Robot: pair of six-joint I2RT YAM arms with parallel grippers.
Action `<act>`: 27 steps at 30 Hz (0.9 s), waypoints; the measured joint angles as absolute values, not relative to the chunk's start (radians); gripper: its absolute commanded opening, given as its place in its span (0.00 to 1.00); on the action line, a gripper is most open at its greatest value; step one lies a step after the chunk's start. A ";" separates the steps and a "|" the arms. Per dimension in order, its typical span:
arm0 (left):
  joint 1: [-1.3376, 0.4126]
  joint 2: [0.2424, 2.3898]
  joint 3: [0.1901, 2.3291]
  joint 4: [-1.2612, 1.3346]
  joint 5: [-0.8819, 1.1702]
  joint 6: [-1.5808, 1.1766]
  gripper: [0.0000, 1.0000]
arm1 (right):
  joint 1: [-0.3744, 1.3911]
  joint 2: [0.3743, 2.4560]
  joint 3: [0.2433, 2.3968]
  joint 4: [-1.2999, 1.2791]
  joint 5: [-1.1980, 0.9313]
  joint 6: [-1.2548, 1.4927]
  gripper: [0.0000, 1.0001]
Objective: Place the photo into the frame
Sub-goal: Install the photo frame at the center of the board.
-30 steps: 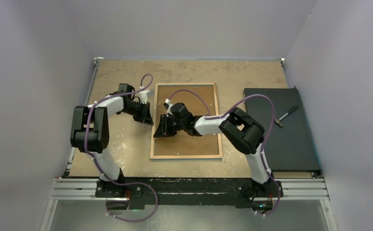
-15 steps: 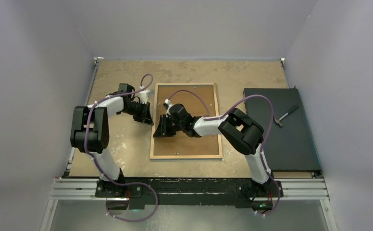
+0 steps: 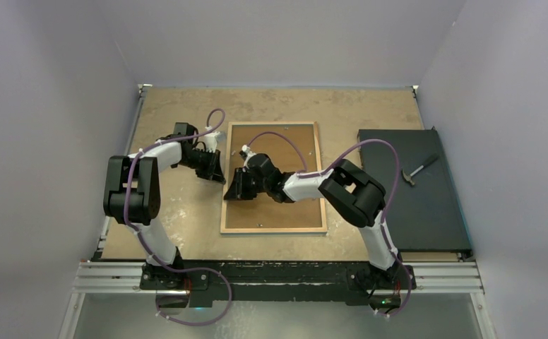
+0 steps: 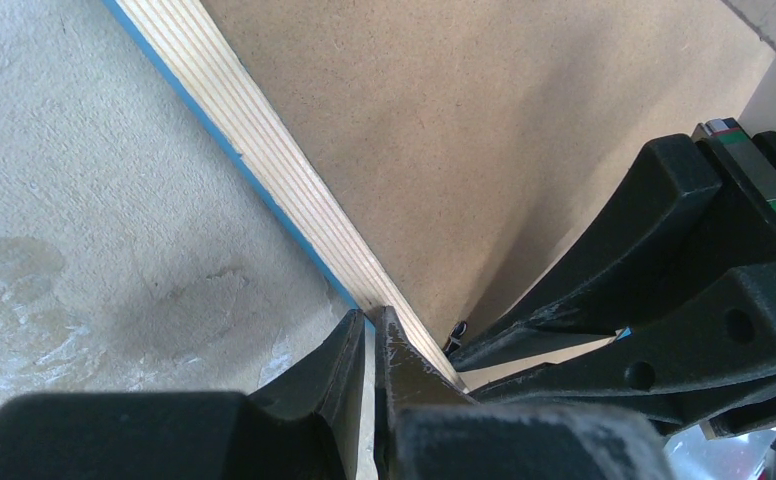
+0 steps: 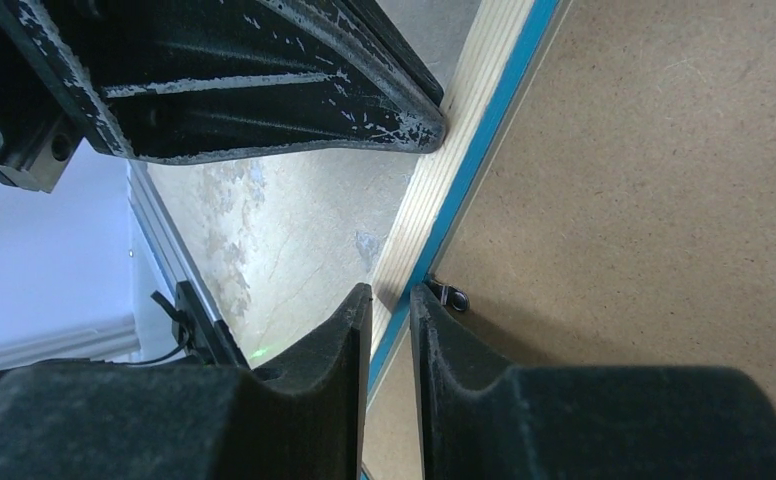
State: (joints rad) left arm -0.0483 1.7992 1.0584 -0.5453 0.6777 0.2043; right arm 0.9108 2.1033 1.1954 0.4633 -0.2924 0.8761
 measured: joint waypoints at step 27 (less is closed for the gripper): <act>-0.056 1.789 1.058 -0.550 0.665 0.206 0.03 | 0.911 1.956 1.049 0.484 -0.245 0.823 0.43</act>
State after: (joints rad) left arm -0.0555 1.7893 1.0584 -0.5495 0.6655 0.2062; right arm 0.9108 1.9556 1.0492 0.4835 -0.2447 0.8230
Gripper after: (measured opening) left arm 0.035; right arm 0.434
